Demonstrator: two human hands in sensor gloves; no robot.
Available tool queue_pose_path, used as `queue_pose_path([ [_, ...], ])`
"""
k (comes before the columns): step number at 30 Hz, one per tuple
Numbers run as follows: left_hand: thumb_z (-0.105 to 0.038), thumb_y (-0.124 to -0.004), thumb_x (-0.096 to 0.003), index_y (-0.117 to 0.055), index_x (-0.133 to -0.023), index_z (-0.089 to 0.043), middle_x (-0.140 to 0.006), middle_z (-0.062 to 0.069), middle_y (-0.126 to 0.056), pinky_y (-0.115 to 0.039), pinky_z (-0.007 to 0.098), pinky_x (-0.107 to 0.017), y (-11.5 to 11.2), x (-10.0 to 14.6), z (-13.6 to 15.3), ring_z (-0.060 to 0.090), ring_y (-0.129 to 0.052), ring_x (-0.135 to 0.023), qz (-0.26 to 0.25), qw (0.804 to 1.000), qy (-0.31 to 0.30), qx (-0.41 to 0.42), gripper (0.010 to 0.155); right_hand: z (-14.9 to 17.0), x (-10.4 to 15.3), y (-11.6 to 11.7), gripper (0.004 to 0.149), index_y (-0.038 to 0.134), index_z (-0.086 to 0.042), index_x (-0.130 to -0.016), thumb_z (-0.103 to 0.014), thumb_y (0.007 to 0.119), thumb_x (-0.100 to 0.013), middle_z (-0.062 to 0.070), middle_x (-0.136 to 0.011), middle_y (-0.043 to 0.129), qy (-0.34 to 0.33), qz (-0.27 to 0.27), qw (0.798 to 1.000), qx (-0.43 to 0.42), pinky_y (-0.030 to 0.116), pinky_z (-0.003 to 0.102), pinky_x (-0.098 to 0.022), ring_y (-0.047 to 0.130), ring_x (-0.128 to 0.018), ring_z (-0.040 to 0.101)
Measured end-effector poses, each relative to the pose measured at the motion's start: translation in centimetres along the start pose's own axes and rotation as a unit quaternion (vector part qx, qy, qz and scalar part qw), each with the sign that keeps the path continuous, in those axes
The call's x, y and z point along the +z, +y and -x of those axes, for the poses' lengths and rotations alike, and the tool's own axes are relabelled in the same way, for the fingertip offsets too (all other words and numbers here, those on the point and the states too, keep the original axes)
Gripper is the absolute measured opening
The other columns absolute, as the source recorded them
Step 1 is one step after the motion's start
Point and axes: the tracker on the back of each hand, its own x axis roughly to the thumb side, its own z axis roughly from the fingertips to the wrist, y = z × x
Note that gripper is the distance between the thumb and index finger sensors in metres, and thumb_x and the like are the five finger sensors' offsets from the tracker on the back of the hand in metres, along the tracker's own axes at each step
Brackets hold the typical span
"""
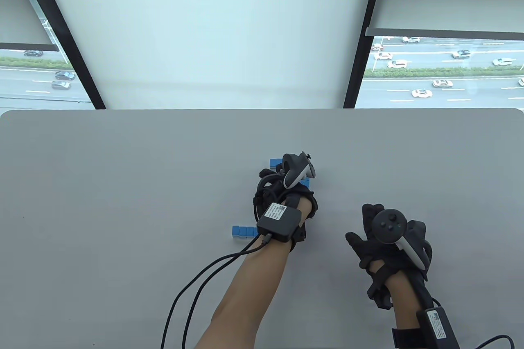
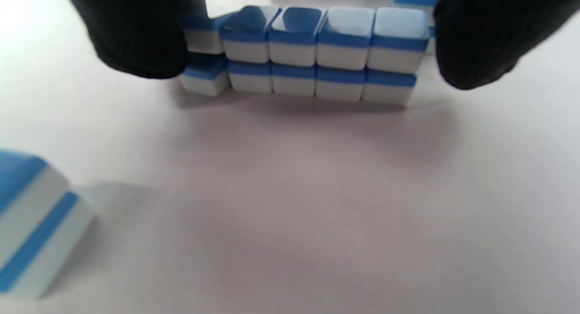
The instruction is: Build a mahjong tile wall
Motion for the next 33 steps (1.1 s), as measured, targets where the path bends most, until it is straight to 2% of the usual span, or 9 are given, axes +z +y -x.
queue_pose_path([
  [9,-0.074,-0.080,-0.0367,-0.002,-0.104,-0.018,-0.109,0.028,-0.010,-0.080,0.058,-0.057,0.6,-0.3,1.2,0.055,-0.070,-0.089,0.023,0.999,-0.012,0.044,0.117,0.0,0.0,0.0,0.084,0.025,-0.030,-0.105,-0.064,0.067,-0.041,0.001,-0.113,0.020,0.000,0.000,1.000,-0.002,0.015,0.068,-0.063,0.019,-0.100,0.049],
  [18,-0.073,-0.080,-0.0373,-0.003,-0.105,-0.018,-0.109,0.027,-0.012,-0.079,0.057,-0.058,0.9,-0.4,2.2,0.055,-0.069,-0.090,0.035,0.996,-0.031,0.080,0.116,0.0,0.0,0.0,0.084,0.025,-0.030,-0.105,-0.064,0.067,-0.041,0.001,-0.113,0.020,0.000,0.000,1.000,-0.003,0.015,0.068,-0.063,0.019,-0.100,0.049],
  [23,-0.072,-0.083,-0.0350,-0.011,-0.106,-0.019,-0.111,0.025,-0.018,-0.078,0.057,-0.058,1.5,-0.7,4.1,0.051,-0.072,-0.090,0.017,0.988,-0.047,0.143,0.114,0.0,0.0,0.0,0.084,0.024,-0.030,-0.105,-0.064,0.067,-0.041,0.001,-0.113,0.020,0.000,-0.001,1.000,-0.004,0.015,0.068,-0.063,0.019,-0.100,0.049],
  [26,-0.073,-0.082,-0.0353,-0.010,-0.107,-0.019,-0.112,0.024,-0.019,-0.077,0.057,-0.059,2.0,-0.5,5.5,0.051,-0.069,-0.093,0.038,0.988,-0.052,0.138,0.114,0.0,0.0,0.0,0.084,0.024,-0.030,-0.105,-0.064,0.067,-0.041,0.001,-0.113,0.019,-0.002,-0.002,1.000,-0.005,0.015,0.068,-0.063,0.019,-0.100,0.049],
  [30,-0.071,-0.081,-0.0366,-0.020,-0.109,-0.021,-0.115,0.017,-0.036,-0.072,0.058,-0.062,3.0,1.0,7.6,0.046,-0.067,-0.095,0.018,0.987,-0.075,0.143,0.107,-0.1,0.0,-0.1,0.084,0.024,-0.030,-0.105,-0.064,0.067,-0.041,0.001,-0.113,0.019,-0.004,-0.001,1.000,-0.007,0.015,0.068,-0.063,0.019,-0.100,0.049],
  [33,-0.069,-0.080,-0.0381,-0.037,-0.110,-0.022,-0.114,0.013,-0.051,-0.073,0.059,-0.062,3.5,2.4,9.3,0.044,-0.072,-0.093,-0.015,0.987,-0.075,0.139,0.096,-0.1,0.0,-0.1,0.084,0.024,-0.030,-0.105,-0.064,0.067,-0.041,0.001,-0.113,0.019,-0.006,0.000,1.000,-0.009,0.015,0.068,-0.063,0.019,-0.100,0.049],
])
